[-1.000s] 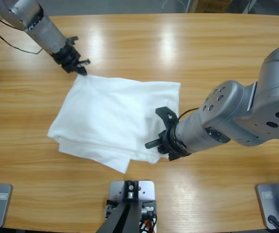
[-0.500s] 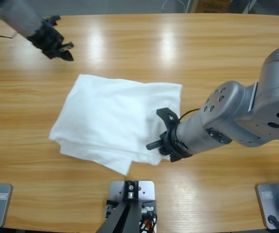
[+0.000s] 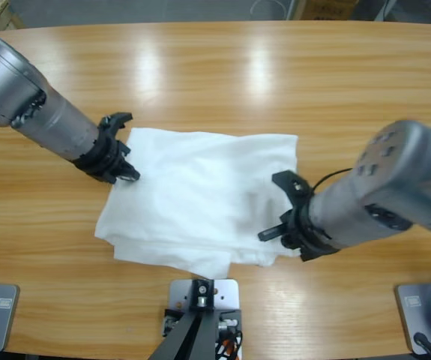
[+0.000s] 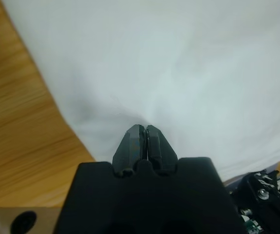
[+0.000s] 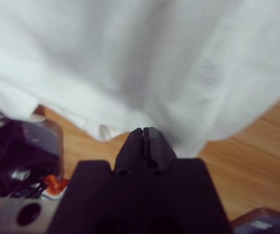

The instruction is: Fold clothes

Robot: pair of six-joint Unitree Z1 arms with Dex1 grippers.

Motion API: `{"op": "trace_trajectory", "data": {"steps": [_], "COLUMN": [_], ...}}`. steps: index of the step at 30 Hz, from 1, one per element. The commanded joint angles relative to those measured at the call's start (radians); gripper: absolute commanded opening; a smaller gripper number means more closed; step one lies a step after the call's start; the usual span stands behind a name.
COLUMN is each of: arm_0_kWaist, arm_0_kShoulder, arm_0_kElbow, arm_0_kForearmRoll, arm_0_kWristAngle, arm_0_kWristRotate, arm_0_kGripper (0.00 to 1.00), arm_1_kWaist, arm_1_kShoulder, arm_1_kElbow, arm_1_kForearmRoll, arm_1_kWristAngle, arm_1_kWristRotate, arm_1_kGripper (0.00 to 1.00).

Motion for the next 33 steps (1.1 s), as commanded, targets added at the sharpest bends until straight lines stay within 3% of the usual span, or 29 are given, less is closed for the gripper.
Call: {"op": "trace_trajectory", "data": {"steps": [1, 11, 18, 24, 33], "arm_0_kWaist": [-0.076, -0.103, -0.103, -0.103, -0.103], "arm_0_kShoulder": [0.103, 0.064, 0.085, 0.099, 0.117], "arm_0_kElbow": [0.022, 0.085, 0.086, 0.099, 0.11], "arm_0_kForearmRoll": [-0.044, -0.042, -0.044, -0.06, -0.082], "arm_0_kWristAngle": [-0.014, 0.017, 0.019, 0.019, 0.019], "arm_0_kWristRotate": [-0.045, -0.066, -0.068, -0.068, -0.069], "arm_0_kGripper": [0.0, 0.0, 0.0, 0.0, 0.0], "arm_1_kWaist": [-0.01, -0.132, -0.175, -0.206, -0.21], "arm_1_kShoulder": [-0.063, 0.086, 0.113, 0.093, -0.008], "arm_1_kElbow": [-0.147, -0.102, 0.082, 0.142, 0.132], "arm_1_kForearmRoll": [0.118, 0.028, -0.109, -0.105, 0.038], "arm_1_kWristAngle": [-0.022, -0.043, -0.028, -0.055, -0.112], "arm_1_kWristRotate": [-0.045, -0.128, -0.12, -0.109, -0.085], "arm_1_kGripper": [0.0, 0.0, 0.0, 0.0, 0.0]}}
